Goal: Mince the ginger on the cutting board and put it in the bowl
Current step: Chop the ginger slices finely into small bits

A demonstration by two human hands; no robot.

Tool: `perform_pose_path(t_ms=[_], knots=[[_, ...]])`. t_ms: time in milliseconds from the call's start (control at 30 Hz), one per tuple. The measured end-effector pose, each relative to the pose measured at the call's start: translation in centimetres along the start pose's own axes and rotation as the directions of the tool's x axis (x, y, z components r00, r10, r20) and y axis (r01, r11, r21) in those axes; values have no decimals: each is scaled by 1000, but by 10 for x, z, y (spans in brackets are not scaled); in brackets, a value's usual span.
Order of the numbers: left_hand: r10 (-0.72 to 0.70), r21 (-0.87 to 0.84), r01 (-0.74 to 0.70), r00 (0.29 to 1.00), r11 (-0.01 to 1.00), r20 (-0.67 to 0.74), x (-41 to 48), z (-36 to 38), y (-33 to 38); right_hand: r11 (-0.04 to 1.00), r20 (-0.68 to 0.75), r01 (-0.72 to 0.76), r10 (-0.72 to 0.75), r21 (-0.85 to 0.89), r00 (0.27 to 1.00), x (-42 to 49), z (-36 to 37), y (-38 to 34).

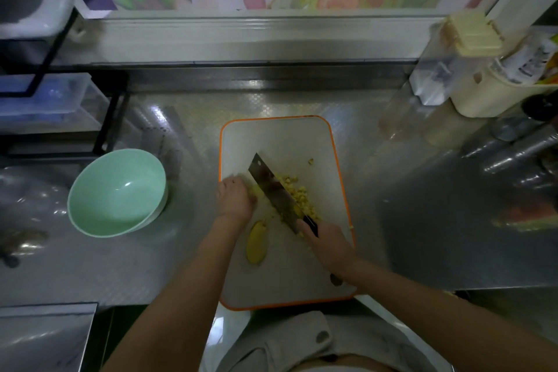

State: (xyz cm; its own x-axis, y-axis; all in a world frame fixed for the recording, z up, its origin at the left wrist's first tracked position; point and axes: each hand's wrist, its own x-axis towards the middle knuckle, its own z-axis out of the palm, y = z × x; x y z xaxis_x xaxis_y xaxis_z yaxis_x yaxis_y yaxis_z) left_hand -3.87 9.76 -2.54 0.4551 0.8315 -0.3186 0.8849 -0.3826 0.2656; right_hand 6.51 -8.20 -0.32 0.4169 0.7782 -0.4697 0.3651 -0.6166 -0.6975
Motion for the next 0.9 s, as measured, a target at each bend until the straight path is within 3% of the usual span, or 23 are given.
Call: perform_pose_path(t_ms=[167, 333, 567, 900], knots=[[-32, -412, -19, 993, 911, -116, -23, -17, -7, 999, 1, 12, -12, -37, 1000, 2, -3, -2], [-110, -491, -1, 974, 871, -197, -51, -20, -4, 998, -8, 7, -7, -64, 1000, 5, -3, 2], [-79, -410, 86, 996, 908, 35, -74, 1, -10, 997, -14, 37, -38, -63, 999, 5, -2, 0], [-31, -186, 84, 961, 979, 275, -89, -2, -15, 998, 4, 30, -30, -49, 1000, 3, -2, -3]])
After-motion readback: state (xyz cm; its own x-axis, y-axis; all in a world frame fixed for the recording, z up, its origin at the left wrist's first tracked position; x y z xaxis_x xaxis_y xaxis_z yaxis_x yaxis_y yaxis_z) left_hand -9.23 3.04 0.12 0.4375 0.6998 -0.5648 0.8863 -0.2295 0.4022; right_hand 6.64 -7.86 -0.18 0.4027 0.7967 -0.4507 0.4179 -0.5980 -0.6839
